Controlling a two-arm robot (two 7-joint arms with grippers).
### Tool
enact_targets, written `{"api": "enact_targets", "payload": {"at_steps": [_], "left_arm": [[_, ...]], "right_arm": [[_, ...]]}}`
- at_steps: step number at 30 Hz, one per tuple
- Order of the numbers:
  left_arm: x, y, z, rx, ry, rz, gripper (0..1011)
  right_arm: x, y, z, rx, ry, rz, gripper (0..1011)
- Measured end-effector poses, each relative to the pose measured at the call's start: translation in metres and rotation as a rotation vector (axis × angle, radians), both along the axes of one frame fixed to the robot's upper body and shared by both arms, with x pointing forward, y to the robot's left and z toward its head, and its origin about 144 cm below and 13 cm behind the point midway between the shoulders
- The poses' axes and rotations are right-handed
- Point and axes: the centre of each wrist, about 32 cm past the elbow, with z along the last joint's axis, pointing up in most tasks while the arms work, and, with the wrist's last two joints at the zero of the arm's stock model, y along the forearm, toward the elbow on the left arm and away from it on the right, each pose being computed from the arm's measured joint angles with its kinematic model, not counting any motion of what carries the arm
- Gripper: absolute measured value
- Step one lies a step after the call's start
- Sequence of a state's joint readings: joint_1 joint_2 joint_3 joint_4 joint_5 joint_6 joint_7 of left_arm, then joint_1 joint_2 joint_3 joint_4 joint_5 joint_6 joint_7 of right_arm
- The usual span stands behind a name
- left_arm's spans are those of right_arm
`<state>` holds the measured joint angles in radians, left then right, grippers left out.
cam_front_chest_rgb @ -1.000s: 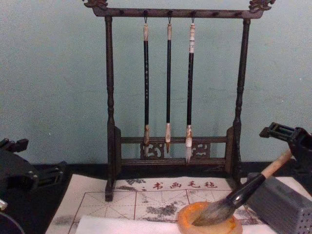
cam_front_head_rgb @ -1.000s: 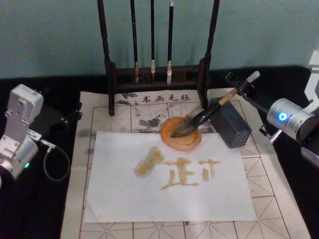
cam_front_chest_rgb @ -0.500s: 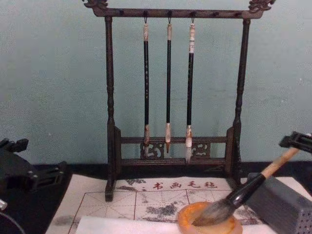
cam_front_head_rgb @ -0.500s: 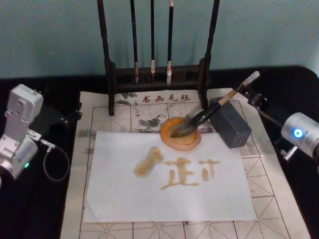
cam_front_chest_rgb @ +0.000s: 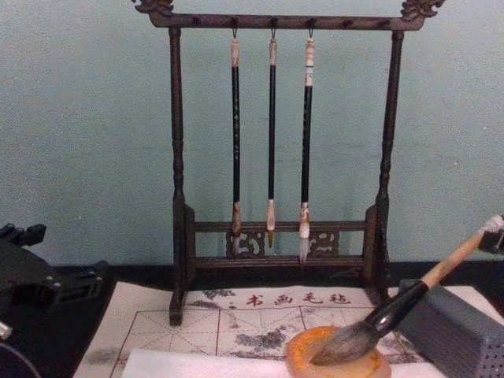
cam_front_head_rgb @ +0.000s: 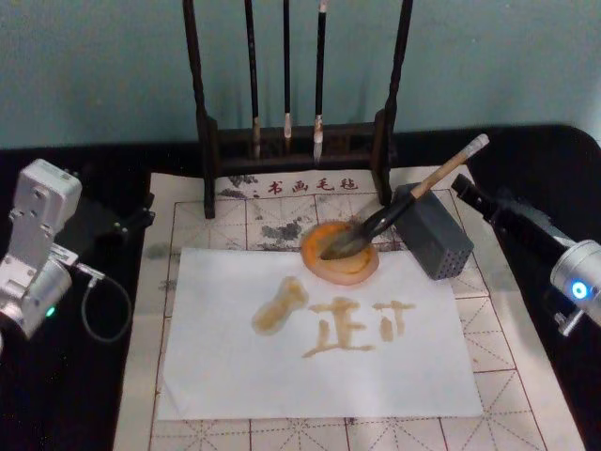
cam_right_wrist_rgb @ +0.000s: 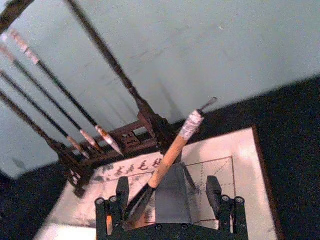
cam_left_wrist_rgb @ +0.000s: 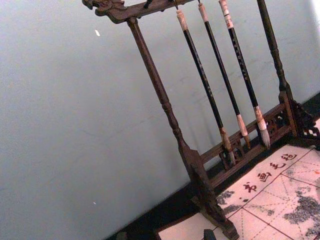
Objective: Pick up the brush from the inkstone, write on the paper, then place the brush back to its original position.
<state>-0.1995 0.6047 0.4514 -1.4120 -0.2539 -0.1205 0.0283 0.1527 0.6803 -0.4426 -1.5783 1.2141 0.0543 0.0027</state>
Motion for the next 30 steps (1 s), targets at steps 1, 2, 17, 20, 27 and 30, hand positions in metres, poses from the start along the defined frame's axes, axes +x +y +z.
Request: {"api": "enact_targets", "payload": {"at_steps": [1, 2, 17, 20, 27, 30], "left_arm": [[0.0, 0.0, 0.0, 0.0, 0.0, 0.0, 1001], [0.0, 0.0, 0.0, 0.0, 0.0, 0.0, 1001], [0.0, 0.0, 0.0, 0.0, 0.0, 0.0, 1001], [0.0, 0.0, 0.0, 0.0, 0.0, 0.0, 1001], [0.0, 0.0, 0.0, 0.0, 0.0, 0.0, 1001], [0.0, 0.0, 0.0, 0.0, 0.0, 0.0, 1001]], "right_arm": [[-0.001, 0.001, -0.001, -0.026, -0.015, 0.003, 1000], [-0.002, 0.002, -0.002, -0.048, -0.028, 0.007, 1000], [-0.009, 0.017, -0.021, -0.472, -0.262, 0.12, 1000], [-0.009, 0.018, -0.022, -0.492, -0.269, 0.123, 1000], [-0.009, 0.017, -0.022, -0.479, -0.264, 0.119, 1000], [-0.009, 0.017, -0.022, -0.475, -0.263, 0.118, 1000]]}}
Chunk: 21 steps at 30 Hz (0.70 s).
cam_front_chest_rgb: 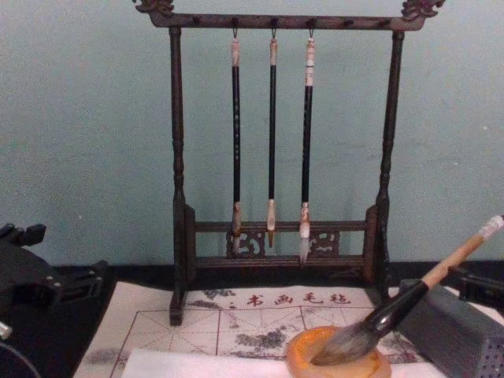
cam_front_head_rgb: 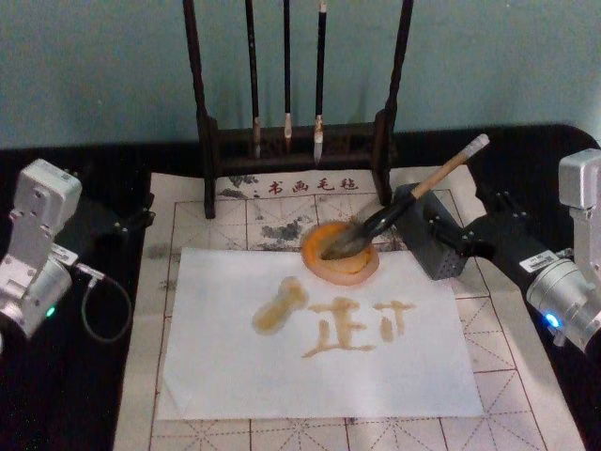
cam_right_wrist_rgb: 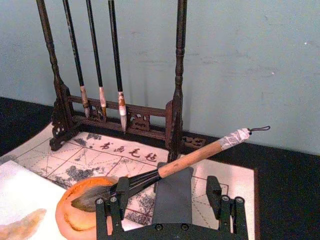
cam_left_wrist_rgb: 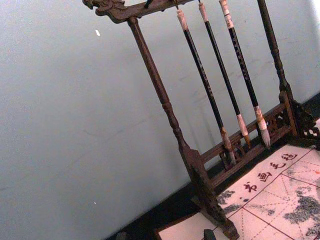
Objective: Pick up the brush from the inkstone, write on the paper, then place the brush back to its original position.
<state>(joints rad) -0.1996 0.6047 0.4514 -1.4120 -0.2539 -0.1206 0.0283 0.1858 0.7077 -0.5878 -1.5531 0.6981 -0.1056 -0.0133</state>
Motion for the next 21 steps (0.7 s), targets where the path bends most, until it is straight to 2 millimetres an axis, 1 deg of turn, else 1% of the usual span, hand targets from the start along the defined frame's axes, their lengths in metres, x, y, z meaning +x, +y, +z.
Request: {"api": "enact_targets", "payload": {"at_steps": [21], "left_arm": [[0.0, 0.0, 0.0, 0.0, 0.0, 0.0, 1001]], "right_arm": [[0.0001, -0.0004, 0.0008, 0.012, 0.007, -0.002, 1000]]}}
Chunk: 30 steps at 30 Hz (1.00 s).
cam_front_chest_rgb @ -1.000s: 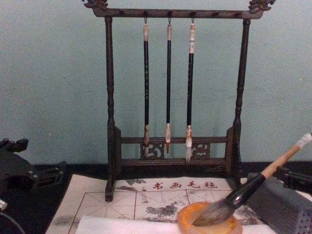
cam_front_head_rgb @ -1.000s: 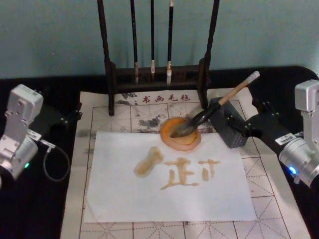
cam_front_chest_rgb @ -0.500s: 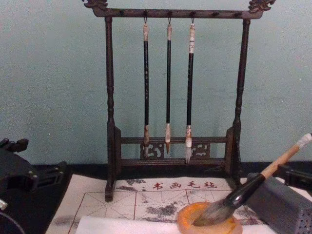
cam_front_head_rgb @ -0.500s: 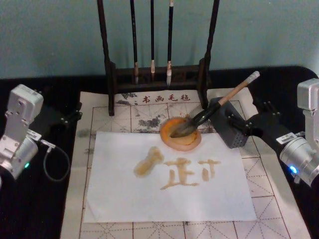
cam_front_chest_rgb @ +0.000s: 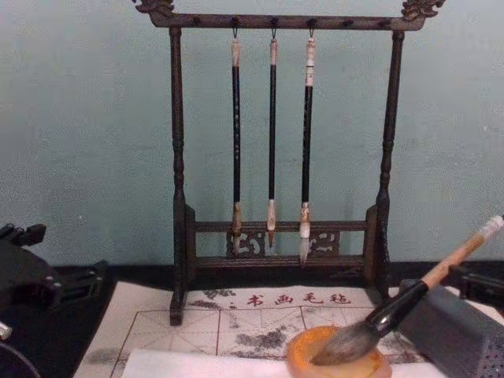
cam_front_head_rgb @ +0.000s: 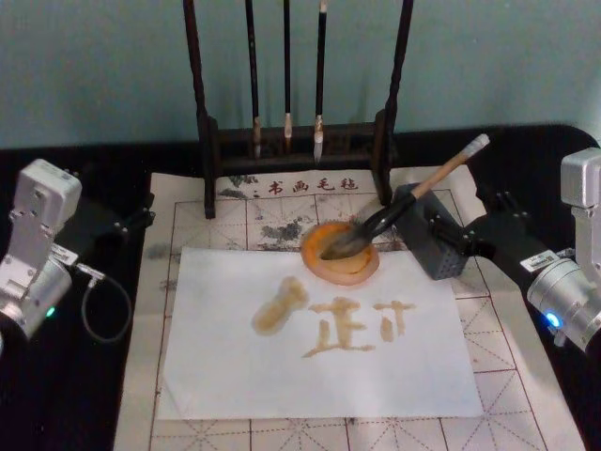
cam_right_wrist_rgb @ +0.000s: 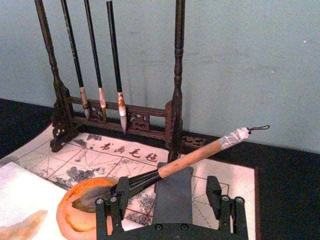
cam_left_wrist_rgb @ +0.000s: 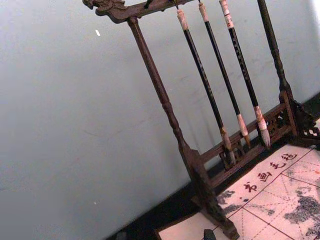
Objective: Pick up the brush from the inkstone, write on the paper, then place the brush back to its original position.
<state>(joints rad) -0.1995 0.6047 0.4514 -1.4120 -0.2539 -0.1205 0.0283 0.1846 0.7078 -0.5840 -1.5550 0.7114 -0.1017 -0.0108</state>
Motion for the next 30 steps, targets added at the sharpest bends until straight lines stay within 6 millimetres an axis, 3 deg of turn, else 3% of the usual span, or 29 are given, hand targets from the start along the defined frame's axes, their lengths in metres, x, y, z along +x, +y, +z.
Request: {"api": "enact_targets", "payload": {"at_steps": [30], "left_arm": [[0.0, 0.0, 0.0, 0.0, 0.0, 0.0, 1001]], "right_arm": [[0.0001, -0.0001, 0.0001, 0.002, 0.001, -0.001, 1000]]}}
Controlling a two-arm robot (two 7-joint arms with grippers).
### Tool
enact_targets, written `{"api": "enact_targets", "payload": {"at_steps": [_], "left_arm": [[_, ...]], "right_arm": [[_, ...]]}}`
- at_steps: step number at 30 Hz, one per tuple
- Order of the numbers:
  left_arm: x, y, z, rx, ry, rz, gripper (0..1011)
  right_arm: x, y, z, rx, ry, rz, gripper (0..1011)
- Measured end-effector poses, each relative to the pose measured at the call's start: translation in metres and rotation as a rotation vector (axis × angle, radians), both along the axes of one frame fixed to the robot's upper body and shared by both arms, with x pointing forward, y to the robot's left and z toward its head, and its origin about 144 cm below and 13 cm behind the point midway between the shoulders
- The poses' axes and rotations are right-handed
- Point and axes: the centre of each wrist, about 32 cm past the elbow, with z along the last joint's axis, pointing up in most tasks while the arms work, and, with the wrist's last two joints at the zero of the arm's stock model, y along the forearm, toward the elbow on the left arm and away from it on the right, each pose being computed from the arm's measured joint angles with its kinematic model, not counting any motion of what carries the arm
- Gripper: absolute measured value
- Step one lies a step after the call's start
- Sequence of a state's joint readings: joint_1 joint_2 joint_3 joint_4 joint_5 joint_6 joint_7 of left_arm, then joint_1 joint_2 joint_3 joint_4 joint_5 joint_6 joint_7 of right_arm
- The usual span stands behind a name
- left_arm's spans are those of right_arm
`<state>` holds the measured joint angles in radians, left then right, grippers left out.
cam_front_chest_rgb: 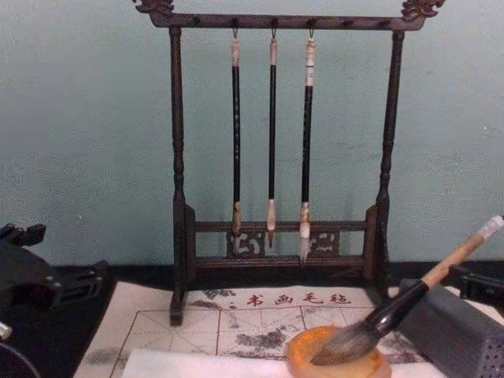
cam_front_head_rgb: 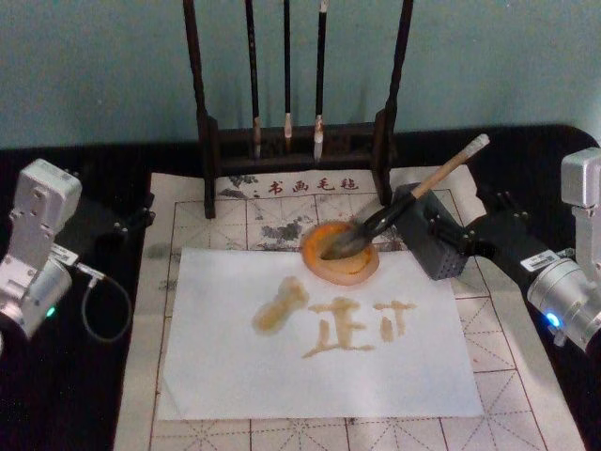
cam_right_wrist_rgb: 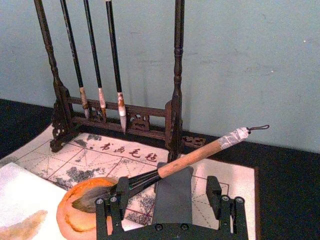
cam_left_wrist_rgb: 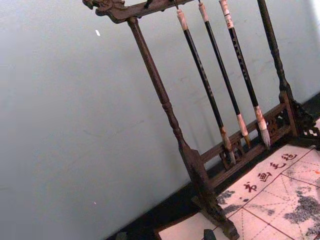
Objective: Pick up the brush from the inkstone, write on the paper, then place the brush back to its original position.
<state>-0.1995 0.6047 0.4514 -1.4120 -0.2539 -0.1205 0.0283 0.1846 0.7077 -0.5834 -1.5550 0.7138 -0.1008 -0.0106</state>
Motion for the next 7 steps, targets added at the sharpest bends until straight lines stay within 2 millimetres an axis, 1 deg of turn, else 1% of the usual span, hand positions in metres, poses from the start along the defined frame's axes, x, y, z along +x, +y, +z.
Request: {"api": "enact_targets", "payload": {"at_steps": [7], "left_arm": [[0.0, 0.0, 0.0, 0.0, 0.0, 0.0, 1001]], "right_arm": [[0.0, 0.0, 0.0, 0.0, 0.0, 0.0, 1000]]}}
